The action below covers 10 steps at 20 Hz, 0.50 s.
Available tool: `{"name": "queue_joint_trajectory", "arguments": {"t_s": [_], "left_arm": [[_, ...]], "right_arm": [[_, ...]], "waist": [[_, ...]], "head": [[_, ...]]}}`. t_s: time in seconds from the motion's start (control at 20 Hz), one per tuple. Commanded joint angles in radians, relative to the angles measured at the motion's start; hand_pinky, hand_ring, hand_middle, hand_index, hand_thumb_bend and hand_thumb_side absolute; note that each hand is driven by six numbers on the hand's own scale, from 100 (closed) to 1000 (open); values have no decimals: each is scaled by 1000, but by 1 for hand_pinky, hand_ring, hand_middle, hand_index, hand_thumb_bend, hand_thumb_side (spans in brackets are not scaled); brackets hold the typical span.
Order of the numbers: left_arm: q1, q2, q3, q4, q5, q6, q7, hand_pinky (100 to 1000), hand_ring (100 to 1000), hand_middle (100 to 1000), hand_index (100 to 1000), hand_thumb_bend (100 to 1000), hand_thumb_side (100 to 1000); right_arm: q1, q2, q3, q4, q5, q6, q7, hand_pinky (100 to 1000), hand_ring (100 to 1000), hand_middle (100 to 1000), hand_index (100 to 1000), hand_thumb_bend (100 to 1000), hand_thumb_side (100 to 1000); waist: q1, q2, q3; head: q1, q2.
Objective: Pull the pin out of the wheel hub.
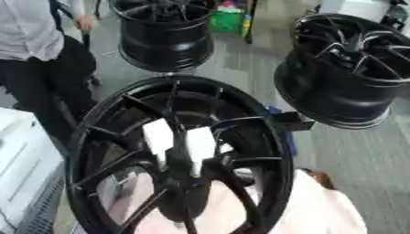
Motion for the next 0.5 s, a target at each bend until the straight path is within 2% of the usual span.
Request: {"name": "queue_joint_trajectory", "arguments": {"t_s": [0.05,0.35,0.45,0.5], "left_arm": [[-9,24,7,-17,-6,-3,-1,811,884,625,840,193,602],[-9,24,7,-17,-5,-3,-1,811,884,625,839,191,602],[-8,24,6,-17,-5,-3,-1,811,884,625,839,191,603],[-8,24,6,-17,-5,-3,-1,811,884,625,839,190,604]], "right_arm": [[-6,-54,-13,-2,7,0,-3,873,891,870,895,105,394],[-6,-55,-13,-13,8,1,-12,862,876,860,890,101,384],[-6,-55,-16,-22,5,1,-20,851,859,838,882,100,361],[-6,-53,-18,-28,1,1,-25,840,835,799,869,100,337]], "waist": [[2,-14,-1],[2,-15,-2],[1,-16,-2],[1,-17,-2]], "head": [[1,3],[3,4],[4,5],[4,5]]}}
